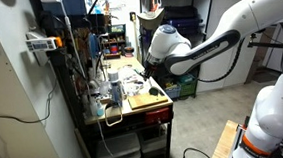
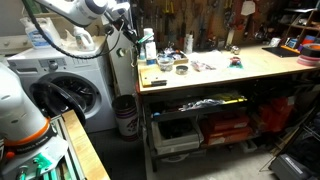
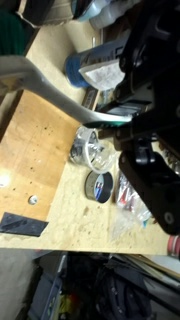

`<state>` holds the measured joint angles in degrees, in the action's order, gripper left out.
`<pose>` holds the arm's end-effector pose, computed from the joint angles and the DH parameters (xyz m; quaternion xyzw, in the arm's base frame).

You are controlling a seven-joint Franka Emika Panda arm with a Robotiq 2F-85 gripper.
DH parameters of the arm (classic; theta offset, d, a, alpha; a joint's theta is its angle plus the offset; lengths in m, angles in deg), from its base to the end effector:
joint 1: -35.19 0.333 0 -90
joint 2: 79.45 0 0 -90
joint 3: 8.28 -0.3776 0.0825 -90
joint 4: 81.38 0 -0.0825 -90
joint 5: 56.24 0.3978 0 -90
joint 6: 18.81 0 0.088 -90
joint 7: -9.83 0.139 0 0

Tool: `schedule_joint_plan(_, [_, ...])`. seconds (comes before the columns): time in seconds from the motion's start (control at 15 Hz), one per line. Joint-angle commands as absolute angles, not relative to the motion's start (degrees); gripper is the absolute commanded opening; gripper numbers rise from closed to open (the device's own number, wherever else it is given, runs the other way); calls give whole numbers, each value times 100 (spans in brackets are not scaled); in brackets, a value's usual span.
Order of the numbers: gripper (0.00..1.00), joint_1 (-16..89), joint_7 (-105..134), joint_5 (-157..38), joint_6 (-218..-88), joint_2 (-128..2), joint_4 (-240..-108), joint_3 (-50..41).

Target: Hang the cleaning brush on the wire

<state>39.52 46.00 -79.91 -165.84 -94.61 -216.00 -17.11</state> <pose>0.4965 0.1199 0.5112 0.9575 -0.0491 0.2781 0.0581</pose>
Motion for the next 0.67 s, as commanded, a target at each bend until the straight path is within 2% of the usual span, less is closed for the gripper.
schedule_joint_plan(0.0, [4,3878,4270,-8216,-17110,-9978,-21875,-2097])
schedule_joint_plan(0.47, [4,4026,3320,-7646,-18399,-10451,-22184,-2377])
schedule_joint_plan(0.53, [16,4014,3722,-7990,-18161,-10249,-21902,-2374])
schedule_joint_plan(0.6, [16,4028,3588,-7880,-18218,-10292,-21953,-2378])
